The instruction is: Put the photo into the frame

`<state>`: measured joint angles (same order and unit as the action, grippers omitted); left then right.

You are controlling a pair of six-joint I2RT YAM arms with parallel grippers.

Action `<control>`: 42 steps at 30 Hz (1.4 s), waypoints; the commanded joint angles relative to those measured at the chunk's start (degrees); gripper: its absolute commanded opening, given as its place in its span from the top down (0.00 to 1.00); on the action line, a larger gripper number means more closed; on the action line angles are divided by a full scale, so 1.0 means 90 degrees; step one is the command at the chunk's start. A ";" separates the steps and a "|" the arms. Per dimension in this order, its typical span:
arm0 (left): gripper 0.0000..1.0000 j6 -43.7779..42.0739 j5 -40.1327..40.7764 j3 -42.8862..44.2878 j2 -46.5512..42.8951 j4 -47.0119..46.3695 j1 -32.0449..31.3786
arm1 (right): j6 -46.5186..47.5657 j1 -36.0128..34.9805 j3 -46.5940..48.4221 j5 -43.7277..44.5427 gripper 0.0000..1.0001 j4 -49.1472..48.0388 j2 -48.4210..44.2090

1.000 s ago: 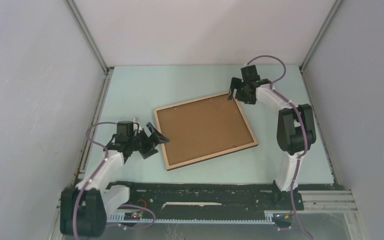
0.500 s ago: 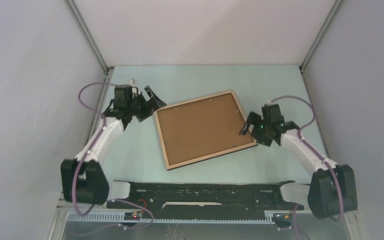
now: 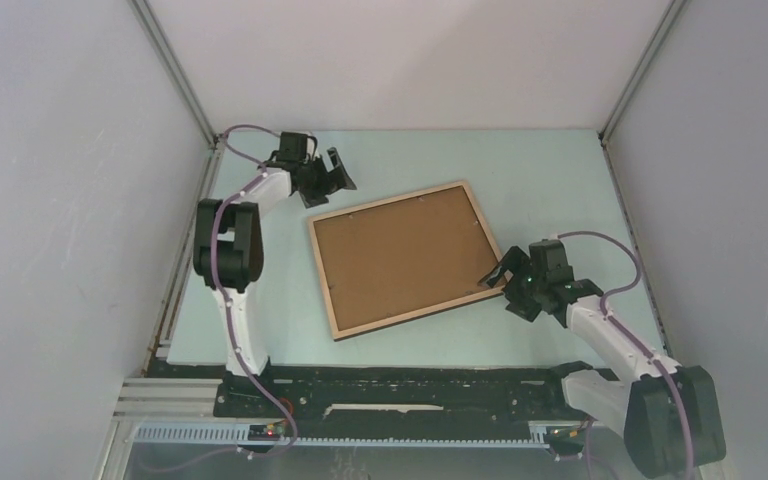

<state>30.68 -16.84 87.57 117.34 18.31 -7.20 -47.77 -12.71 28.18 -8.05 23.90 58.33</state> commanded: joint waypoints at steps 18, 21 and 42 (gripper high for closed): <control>0.00 0.1225 -0.1559 -0.3523 -0.2233 -0.0474 -0.0333 | 0.0937 0.0283 0.1824 -0.0636 0.06 -0.1469 0.3417; 0.00 0.1002 -0.1532 -0.4065 -0.2631 -0.0413 -0.0292 | 0.1482 0.0351 0.2428 -0.0674 0.08 -0.1098 0.3751; 0.01 0.1454 -0.2329 -0.4489 -0.2196 -0.1201 0.0263 | 0.1528 0.0761 0.3475 -0.0058 0.32 -0.0033 0.4519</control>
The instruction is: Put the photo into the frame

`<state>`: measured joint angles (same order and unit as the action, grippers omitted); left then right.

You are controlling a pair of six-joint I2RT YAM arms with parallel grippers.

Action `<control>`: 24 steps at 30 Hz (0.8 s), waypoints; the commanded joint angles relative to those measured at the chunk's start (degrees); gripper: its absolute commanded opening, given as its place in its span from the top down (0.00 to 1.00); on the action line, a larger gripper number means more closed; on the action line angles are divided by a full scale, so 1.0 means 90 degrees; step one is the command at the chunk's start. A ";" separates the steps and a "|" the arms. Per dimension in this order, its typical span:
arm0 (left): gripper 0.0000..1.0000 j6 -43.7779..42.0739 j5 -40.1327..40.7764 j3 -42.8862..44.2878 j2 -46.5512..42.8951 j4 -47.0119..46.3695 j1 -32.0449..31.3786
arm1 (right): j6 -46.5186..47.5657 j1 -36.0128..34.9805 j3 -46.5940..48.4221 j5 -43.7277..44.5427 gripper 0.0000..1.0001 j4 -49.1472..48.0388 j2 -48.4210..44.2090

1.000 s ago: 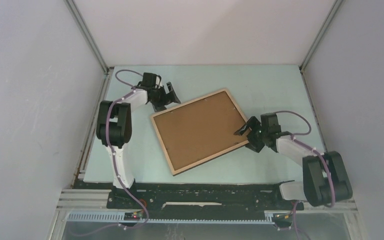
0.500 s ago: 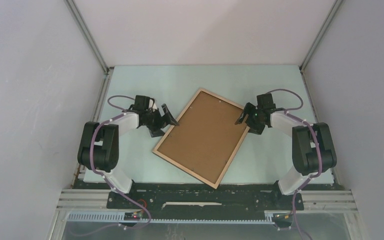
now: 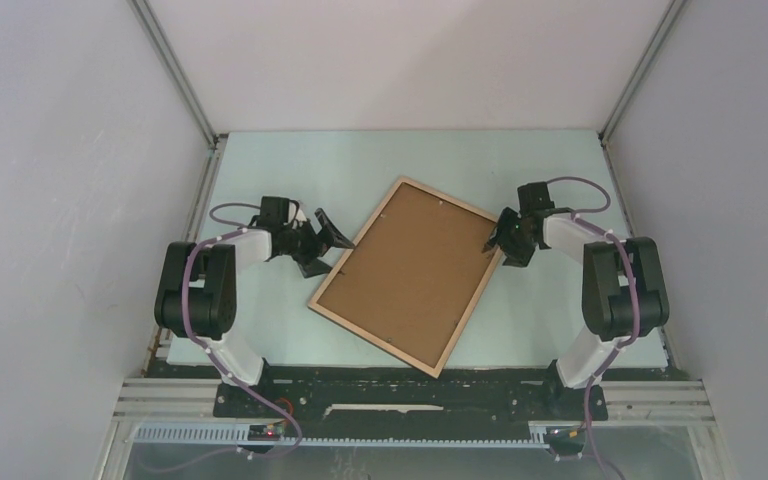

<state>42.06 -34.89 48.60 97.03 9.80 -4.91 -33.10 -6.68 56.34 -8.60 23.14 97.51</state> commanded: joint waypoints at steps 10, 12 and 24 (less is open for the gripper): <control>0.01 0.0336 -0.0467 -0.0244 0.0066 -0.0472 0.0008 | -0.0592 0.0166 0.0313 0.0190 0.42 0.0216 0.0128; 0.01 0.0336 -0.0459 -0.0243 0.0067 -0.0479 0.0008 | -0.0643 0.0156 0.0310 0.0198 0.43 0.0226 0.0161; 0.01 0.0394 -0.0493 -0.0283 -0.0014 -0.0562 0.0008 | -0.0923 0.0147 0.0312 0.0580 0.48 0.0315 0.0265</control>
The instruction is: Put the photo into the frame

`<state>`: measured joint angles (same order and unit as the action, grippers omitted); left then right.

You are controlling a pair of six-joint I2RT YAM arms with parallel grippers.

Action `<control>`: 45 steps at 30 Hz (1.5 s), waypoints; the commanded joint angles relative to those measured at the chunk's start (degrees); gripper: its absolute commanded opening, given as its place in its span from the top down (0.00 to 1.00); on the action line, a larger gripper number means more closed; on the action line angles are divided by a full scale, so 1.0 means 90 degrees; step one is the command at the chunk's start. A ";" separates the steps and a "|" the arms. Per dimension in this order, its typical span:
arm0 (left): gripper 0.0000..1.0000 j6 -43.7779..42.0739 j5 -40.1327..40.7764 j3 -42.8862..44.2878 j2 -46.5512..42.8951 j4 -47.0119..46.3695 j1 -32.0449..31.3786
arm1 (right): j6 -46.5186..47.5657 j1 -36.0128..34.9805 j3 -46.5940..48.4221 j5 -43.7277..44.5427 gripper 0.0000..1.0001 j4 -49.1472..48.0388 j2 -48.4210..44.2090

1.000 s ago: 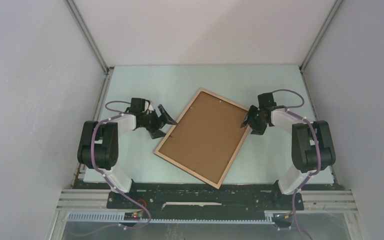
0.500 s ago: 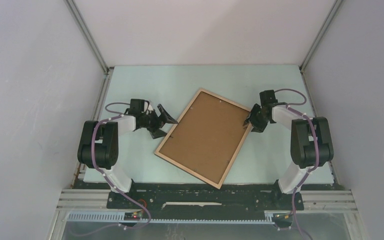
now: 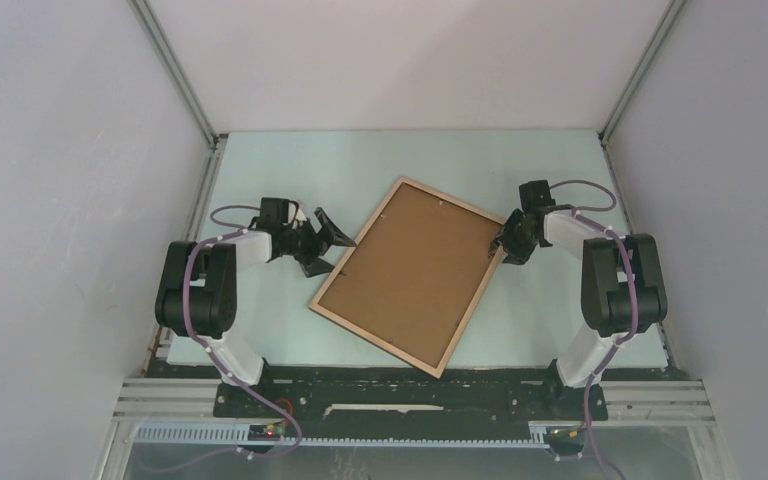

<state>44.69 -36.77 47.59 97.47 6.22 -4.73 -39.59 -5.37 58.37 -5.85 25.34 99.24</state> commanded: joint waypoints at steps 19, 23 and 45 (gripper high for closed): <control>0.01 0.0123 -0.0262 -0.0210 -0.0163 -0.0195 -0.0012 | -0.0403 -0.0192 0.0080 0.0403 0.58 0.0118 0.0111; 0.01 0.0123 -0.0235 -0.0226 -0.0184 -0.0195 -0.0011 | -0.0406 -0.0229 0.0119 0.0410 0.61 0.0136 0.0068; 0.01 0.0118 -0.0235 -0.0240 -0.0216 -0.0203 -0.0007 | 0.0739 -0.0264 0.0721 0.0269 0.58 0.0433 -0.0487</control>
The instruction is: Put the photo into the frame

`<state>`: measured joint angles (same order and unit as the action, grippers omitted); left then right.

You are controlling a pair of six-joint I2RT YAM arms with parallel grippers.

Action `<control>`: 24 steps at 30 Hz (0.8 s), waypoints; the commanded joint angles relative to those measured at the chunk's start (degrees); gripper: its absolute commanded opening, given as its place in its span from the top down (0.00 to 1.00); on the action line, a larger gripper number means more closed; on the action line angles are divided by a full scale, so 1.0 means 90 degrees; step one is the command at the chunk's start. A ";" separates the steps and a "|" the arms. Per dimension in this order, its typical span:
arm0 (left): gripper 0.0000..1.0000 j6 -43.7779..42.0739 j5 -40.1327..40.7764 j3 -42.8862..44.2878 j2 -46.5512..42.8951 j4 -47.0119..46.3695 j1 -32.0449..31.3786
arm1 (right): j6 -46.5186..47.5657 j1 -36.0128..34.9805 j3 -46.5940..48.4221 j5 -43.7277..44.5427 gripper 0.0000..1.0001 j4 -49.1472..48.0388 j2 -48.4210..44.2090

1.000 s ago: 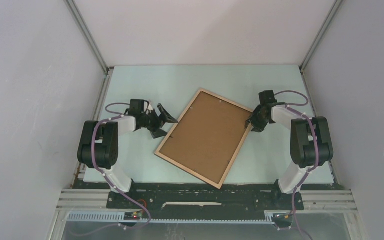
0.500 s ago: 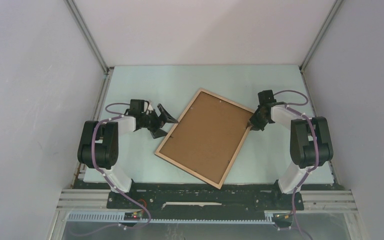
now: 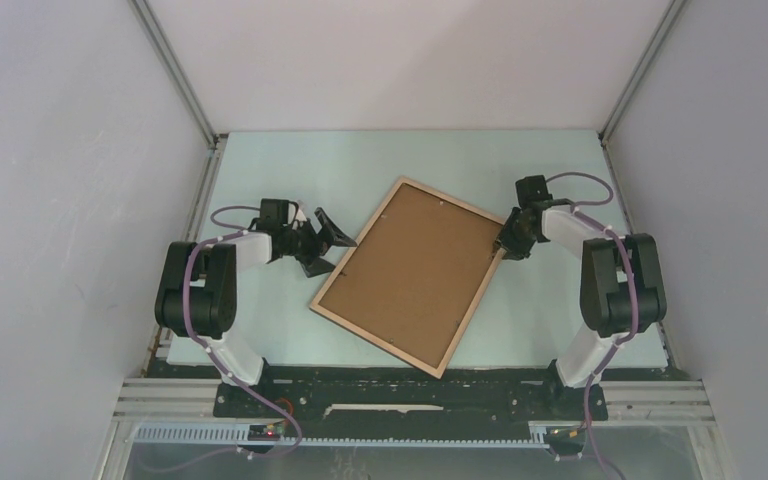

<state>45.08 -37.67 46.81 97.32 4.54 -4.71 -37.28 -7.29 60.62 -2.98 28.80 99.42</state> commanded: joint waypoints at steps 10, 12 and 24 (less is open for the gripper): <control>0.00 -0.0272 0.0130 -0.0015 -0.0564 0.0189 0.0081 | 0.1686 -0.0815 -0.0196 0.0191 0.23 0.0536 -0.1775; 0.00 -0.0475 0.0305 0.0058 -0.0837 0.0352 0.0083 | 0.1743 -0.1174 -0.0535 0.0213 0.21 0.0508 -0.2106; 0.00 -0.1909 0.2055 0.0219 -0.3219 0.1202 -0.0209 | 0.1570 -0.0944 -0.2044 -0.1185 0.16 -0.0045 -0.3580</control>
<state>32.97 -23.94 47.00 76.66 14.66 -4.78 -24.36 -19.55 43.16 -8.86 31.66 69.21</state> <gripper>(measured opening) 0.996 0.841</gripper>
